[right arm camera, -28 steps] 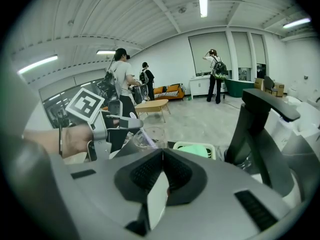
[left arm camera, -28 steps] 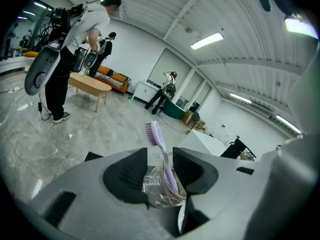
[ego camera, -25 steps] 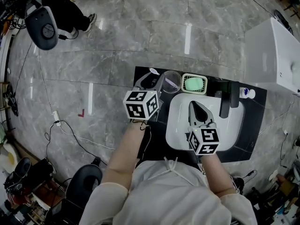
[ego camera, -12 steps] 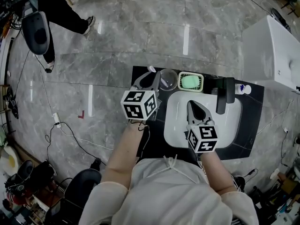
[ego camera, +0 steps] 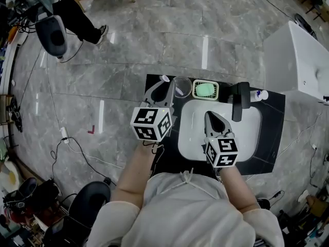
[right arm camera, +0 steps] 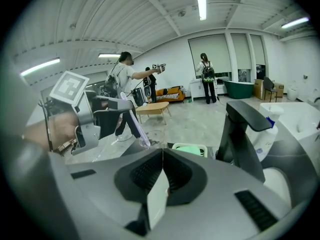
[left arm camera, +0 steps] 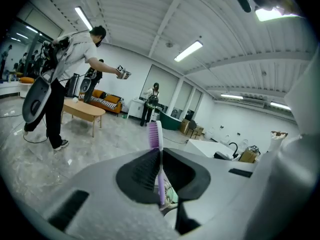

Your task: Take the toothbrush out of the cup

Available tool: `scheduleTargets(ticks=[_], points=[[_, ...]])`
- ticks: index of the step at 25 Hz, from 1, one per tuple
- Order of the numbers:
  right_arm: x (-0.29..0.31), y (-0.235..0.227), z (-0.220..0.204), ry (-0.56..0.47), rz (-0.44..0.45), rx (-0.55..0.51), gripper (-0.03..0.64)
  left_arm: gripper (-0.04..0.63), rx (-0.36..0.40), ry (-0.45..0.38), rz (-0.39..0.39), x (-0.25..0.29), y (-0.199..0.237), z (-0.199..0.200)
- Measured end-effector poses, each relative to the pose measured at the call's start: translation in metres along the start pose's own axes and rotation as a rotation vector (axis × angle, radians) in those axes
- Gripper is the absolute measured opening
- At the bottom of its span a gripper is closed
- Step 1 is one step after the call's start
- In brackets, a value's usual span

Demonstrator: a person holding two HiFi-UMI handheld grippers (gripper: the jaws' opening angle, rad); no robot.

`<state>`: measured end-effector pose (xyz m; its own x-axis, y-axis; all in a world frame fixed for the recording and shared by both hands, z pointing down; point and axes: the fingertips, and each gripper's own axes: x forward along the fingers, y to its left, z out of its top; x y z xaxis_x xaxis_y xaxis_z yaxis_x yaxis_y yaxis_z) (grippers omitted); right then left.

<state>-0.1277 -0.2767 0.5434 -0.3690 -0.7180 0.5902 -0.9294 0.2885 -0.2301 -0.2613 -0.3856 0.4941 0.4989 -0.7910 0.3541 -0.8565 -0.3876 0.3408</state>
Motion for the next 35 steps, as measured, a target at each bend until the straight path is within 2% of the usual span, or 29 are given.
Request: scheduleTargets(ticks=[6, 10, 15, 25, 35], points=[[-0.022, 0.006, 0.01, -0.053, 0.012, -0.02, 0.028, 0.034, 0.092, -0.104, -0.029, -0.038, -0.035, 0.041], [-0.039, 0.011, 0.013, -0.08, 0.021, -0.033, 0.028, 0.034, 0.129, -0.14, -0.038, -0.066, -0.057, 0.049], [-0.058, 0.017, 0.012, -0.109, 0.029, -0.048, 0.028, 0.034, 0.133, -0.131, -0.043, -0.096, -0.076, 0.03], [-0.092, 0.026, 0.006, -0.169, 0.041, -0.061, 0.026, 0.034, 0.108, -0.055, -0.053, -0.128, -0.101, -0.036], [-0.115, 0.037, 0.011, -0.229, 0.086, -0.073, 0.026, 0.034, 0.125, -0.054, -0.081, -0.137, -0.124, -0.049]])
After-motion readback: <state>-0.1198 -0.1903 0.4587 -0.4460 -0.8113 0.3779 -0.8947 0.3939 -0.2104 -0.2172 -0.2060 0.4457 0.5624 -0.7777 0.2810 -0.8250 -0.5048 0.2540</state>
